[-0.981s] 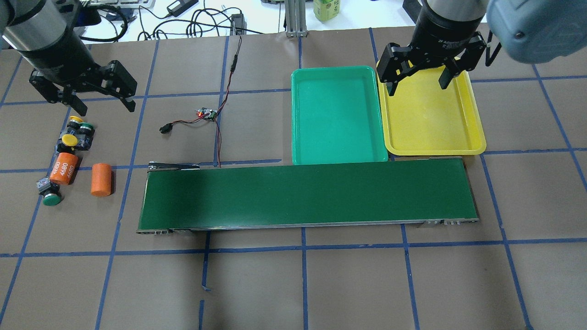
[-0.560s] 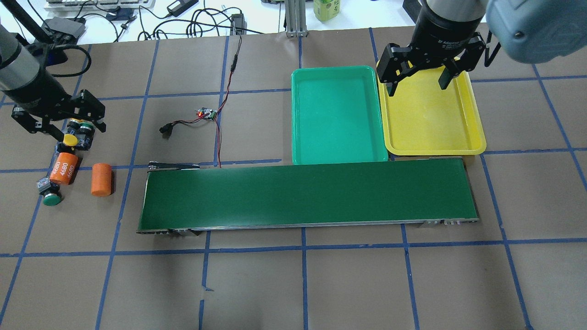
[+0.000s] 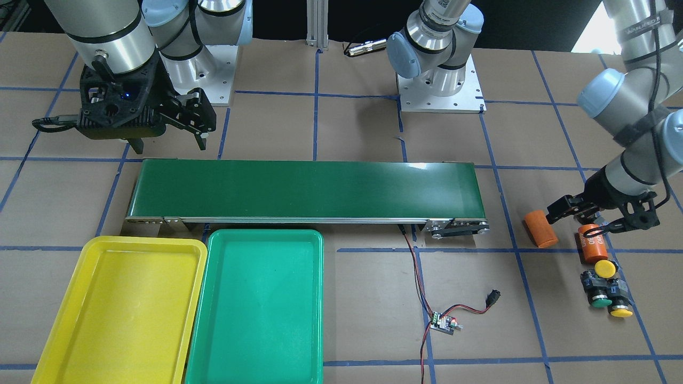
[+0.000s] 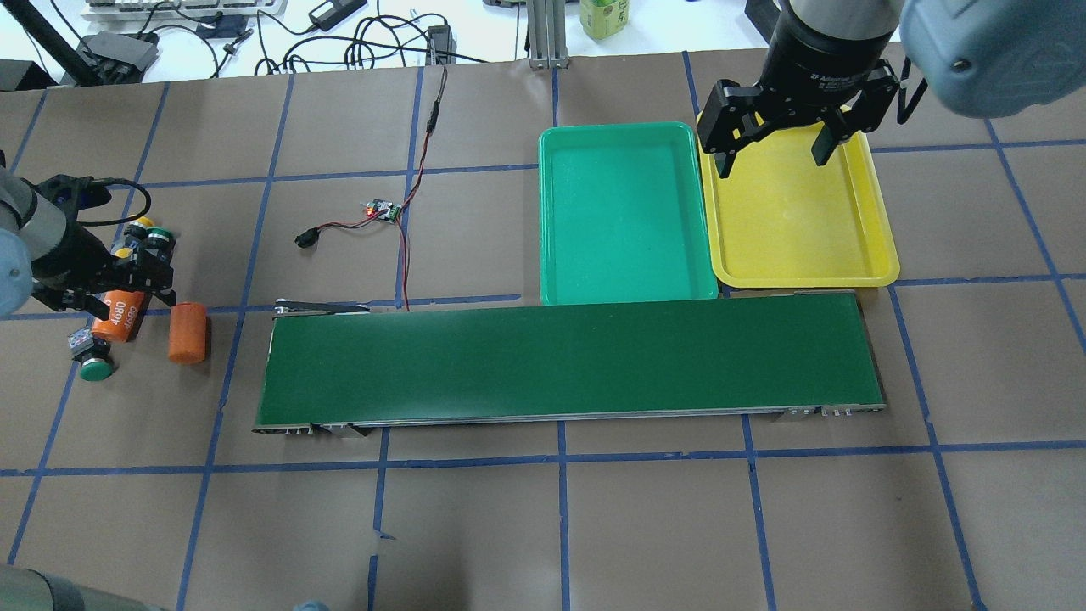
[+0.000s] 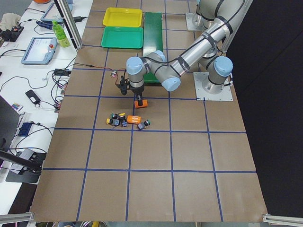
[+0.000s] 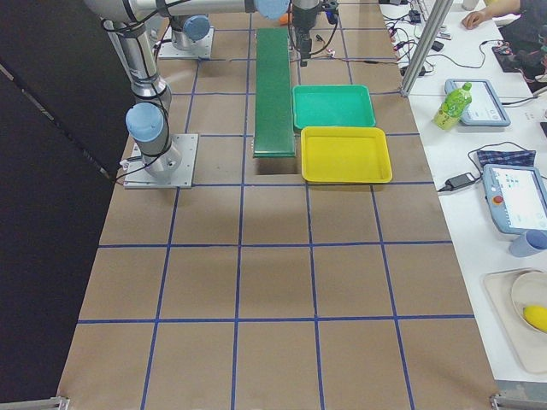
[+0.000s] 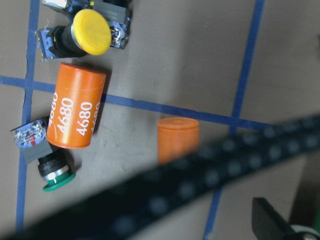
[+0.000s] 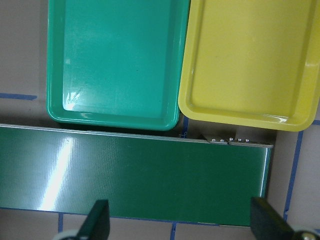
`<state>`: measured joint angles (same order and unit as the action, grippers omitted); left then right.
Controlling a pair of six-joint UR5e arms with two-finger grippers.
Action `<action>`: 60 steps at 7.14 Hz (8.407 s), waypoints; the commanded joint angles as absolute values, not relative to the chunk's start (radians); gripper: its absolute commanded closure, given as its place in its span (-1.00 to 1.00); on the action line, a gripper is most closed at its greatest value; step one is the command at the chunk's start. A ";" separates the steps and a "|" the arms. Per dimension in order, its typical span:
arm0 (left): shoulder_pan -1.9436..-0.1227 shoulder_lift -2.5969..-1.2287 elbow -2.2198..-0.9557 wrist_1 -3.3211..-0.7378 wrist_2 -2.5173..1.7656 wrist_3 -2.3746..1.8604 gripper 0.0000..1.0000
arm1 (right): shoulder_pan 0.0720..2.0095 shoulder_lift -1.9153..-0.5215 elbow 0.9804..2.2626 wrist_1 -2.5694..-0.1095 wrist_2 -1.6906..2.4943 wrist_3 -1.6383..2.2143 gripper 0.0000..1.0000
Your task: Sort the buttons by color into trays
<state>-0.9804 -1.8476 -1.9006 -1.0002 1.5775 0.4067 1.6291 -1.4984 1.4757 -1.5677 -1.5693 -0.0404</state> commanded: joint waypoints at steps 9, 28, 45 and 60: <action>-1.009 -1.928 -1.879 -0.965 1.539 0.663 1.00 | 1.629 -1.499 1.476 -1.568 -1.569 -0.040 -1.00; -1.471 -1.519 -2.182 -0.811 1.629 1.465 -1.00 | 1.629 -1.497 1.482 -1.568 -1.569 -0.040 -1.00; -0.910 -2.057 -1.779 -0.876 1.606 0.696 -0.78 | 1.459 -1.655 1.910 -1.770 -1.560 -1.117 -1.00; -1.555 -1.533 -2.002 -1.171 1.620 1.047 1.00 | 1.457 -1.651 2.138 -2.123 -1.546 -1.721 -1.00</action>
